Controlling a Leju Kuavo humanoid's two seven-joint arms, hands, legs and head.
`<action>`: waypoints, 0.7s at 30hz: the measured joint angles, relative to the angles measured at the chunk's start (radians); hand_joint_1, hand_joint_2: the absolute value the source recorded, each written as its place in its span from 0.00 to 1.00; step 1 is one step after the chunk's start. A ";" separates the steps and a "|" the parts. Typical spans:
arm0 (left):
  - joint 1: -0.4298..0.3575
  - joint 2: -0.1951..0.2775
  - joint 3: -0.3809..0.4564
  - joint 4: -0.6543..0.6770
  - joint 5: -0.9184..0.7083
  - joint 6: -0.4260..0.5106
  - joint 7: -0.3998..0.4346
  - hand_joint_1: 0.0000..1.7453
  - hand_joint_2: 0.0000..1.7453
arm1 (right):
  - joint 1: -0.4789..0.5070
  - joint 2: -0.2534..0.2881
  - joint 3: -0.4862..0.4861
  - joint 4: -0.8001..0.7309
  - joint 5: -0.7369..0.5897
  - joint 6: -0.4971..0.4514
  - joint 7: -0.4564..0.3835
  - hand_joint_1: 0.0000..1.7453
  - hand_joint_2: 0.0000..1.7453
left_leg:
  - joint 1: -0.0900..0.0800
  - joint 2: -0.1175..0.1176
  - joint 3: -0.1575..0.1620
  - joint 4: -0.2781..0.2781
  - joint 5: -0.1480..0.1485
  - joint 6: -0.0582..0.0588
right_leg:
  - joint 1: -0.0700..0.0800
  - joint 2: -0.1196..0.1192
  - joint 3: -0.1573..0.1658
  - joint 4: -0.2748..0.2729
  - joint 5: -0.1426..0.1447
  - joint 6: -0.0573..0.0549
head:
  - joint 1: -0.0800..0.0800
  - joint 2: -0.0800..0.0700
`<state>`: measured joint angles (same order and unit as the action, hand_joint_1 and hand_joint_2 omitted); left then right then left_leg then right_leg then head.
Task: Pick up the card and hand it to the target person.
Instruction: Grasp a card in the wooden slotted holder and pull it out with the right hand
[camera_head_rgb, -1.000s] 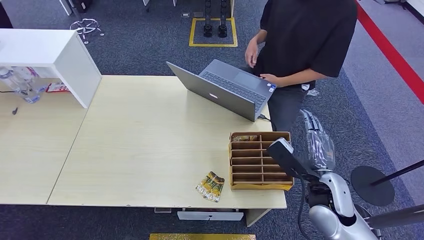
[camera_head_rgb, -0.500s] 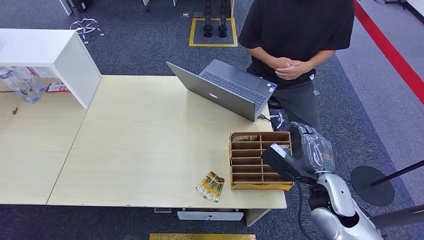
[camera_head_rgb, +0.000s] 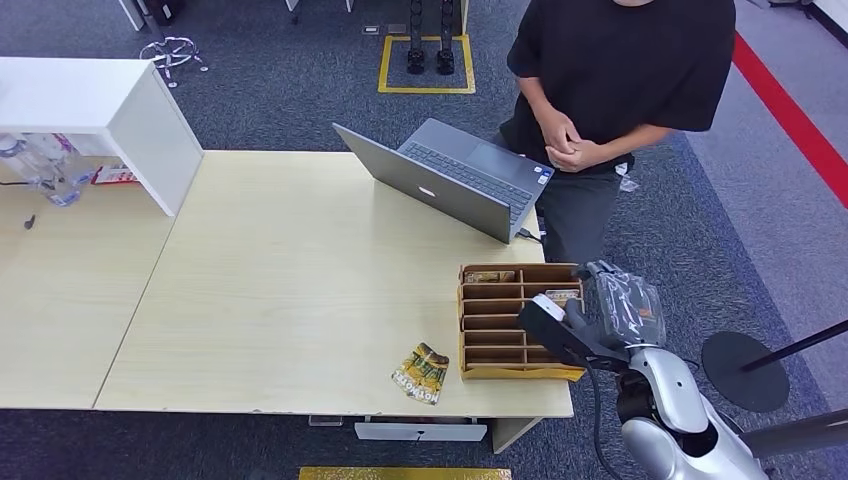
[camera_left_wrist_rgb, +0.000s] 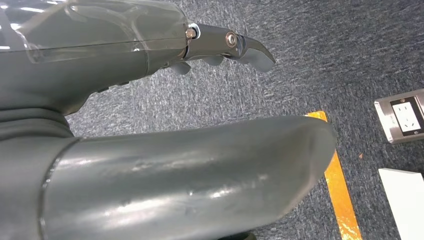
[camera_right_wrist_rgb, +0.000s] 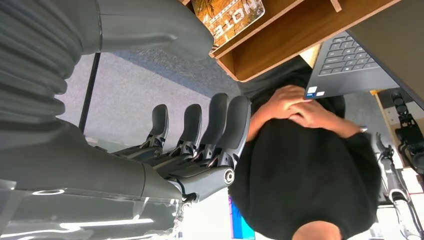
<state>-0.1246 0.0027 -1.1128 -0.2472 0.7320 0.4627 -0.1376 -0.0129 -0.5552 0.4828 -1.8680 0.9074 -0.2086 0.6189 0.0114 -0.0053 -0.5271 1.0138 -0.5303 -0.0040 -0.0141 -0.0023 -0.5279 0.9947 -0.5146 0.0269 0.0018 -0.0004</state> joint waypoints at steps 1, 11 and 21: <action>0.000 0.000 0.000 0.000 0.000 0.000 0.000 0.00 0.00 | 0.000 0.000 0.000 0.000 0.000 0.003 0.001 0.52 1.00 | 0.000 0.000 0.000 0.000 0.000 0.000 | 0.000 0.000 0.000 0.000 0.000 0.000 | 0.000 0.000; -0.007 0.000 -0.001 0.000 -0.018 -0.004 0.008 0.00 0.00 | -0.024 -0.004 0.019 0.006 0.036 0.084 0.007 0.52 1.00 | 0.000 0.000 0.000 0.000 0.000 0.000 | 0.000 0.000 0.000 0.000 0.000 0.000 | 0.000 0.000; -0.015 -0.001 -0.001 0.000 -0.022 -0.006 0.009 0.00 0.00 | -0.055 -0.004 0.050 0.023 0.046 0.108 0.005 0.53 1.00 | 0.000 0.000 0.000 0.000 0.000 0.000 | 0.000 0.000 0.000 0.000 0.000 0.000 | 0.000 0.000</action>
<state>-0.1398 0.0019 -1.1139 -0.2472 0.7098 0.4566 -0.1287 -0.0682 -0.5596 0.5325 -1.8452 0.9536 -0.1002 0.6243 0.0114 -0.0053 -0.5271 1.0138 -0.5303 -0.0040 -0.0141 -0.0023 -0.5279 0.9948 -0.5146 0.0269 0.0019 -0.0004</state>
